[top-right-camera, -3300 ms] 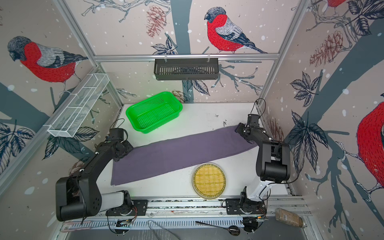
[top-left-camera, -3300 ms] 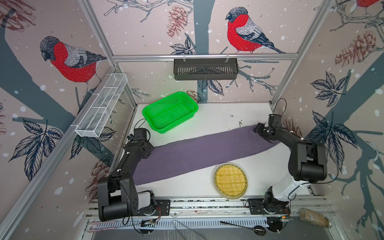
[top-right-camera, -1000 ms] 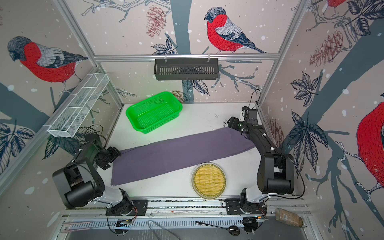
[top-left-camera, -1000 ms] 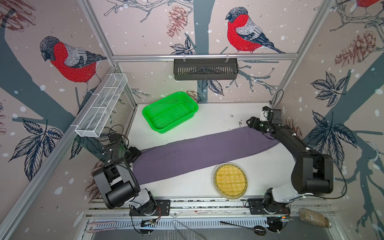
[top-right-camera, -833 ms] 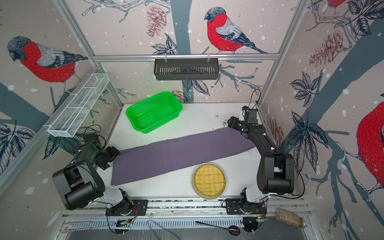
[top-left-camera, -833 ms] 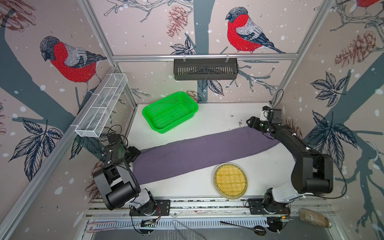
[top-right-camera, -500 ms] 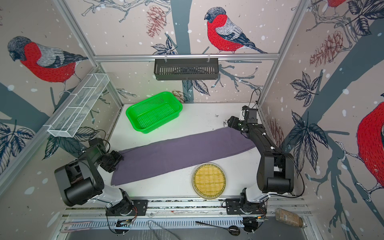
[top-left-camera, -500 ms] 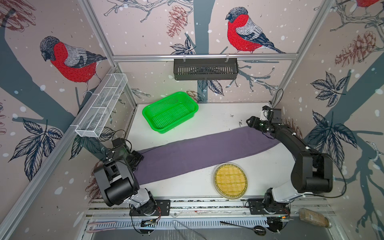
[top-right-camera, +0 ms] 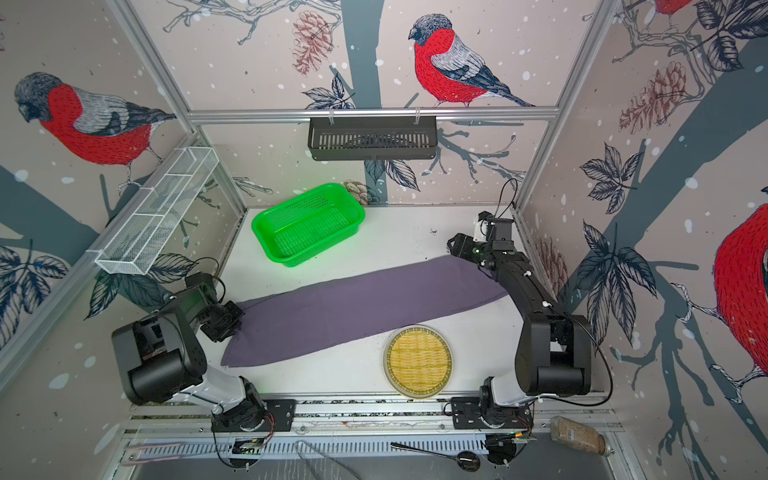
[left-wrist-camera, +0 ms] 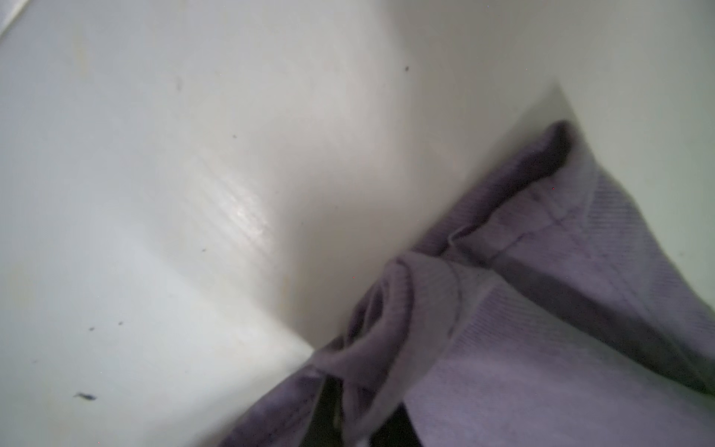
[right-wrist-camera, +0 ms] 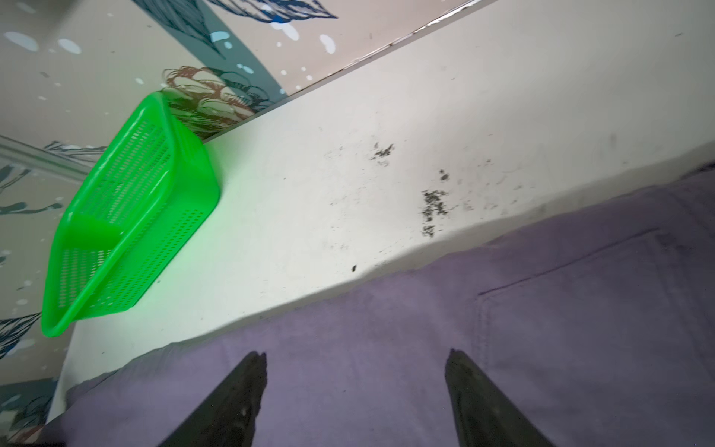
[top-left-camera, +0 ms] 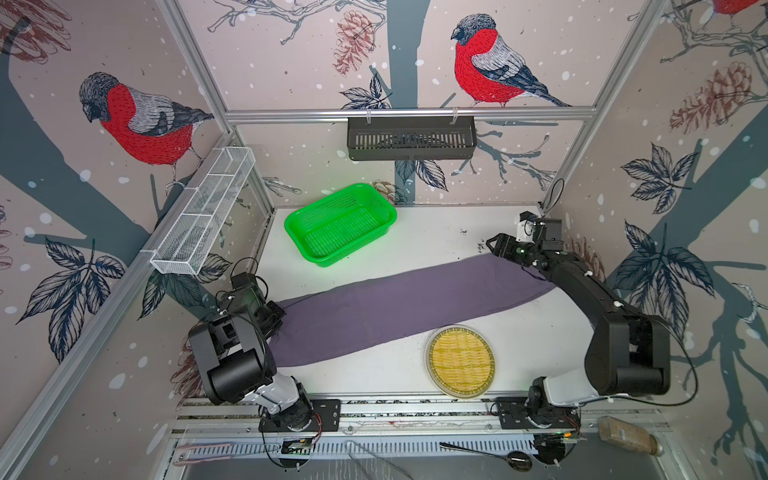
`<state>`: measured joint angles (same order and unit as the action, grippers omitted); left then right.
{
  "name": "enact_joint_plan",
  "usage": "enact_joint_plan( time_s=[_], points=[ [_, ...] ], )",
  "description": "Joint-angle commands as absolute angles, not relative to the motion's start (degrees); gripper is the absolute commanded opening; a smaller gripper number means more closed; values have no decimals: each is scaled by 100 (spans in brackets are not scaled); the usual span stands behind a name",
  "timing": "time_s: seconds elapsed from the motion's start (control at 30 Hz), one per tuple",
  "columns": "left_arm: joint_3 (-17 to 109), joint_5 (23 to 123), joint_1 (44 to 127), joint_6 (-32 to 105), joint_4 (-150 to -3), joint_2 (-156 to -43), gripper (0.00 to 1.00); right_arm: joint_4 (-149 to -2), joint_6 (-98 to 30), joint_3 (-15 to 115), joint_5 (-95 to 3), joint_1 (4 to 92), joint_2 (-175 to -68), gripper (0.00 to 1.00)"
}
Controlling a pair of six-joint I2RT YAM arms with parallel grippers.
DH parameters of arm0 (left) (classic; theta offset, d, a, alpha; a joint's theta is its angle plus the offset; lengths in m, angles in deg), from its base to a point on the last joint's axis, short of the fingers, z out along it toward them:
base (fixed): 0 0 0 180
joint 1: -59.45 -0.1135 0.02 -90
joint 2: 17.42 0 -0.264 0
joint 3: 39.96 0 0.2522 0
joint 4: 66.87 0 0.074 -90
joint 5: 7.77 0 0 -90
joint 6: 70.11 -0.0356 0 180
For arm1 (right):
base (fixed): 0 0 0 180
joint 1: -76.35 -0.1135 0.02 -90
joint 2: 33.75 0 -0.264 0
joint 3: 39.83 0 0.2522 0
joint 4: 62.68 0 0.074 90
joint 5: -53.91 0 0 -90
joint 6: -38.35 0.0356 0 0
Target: Fold and stack the trousers
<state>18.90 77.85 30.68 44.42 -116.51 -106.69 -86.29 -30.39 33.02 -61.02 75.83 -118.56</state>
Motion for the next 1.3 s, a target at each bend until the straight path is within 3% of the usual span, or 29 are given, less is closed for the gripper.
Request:
enact_joint_plan(
  time_s=[0.0,0.33,0.83,1.27],
  points=[
    [1787,7161,3120,4352,-11178,-10929,0,-8353,-2913,3215,-6549,7415,-11739,76],
    [2722,7774,3207,4194,-12037,-10380,0,-8325,-2883,3045,-6457,7075,-11592,76],
    [3036,7421,3368,4293,-13117,-8978,0,-8308,-2933,3130,-6387,7071,-11745,76],
    [3672,7293,5277,5758,-13618,-8297,0,-8232,-2920,3055,-6317,7067,-11729,76]
  ],
)
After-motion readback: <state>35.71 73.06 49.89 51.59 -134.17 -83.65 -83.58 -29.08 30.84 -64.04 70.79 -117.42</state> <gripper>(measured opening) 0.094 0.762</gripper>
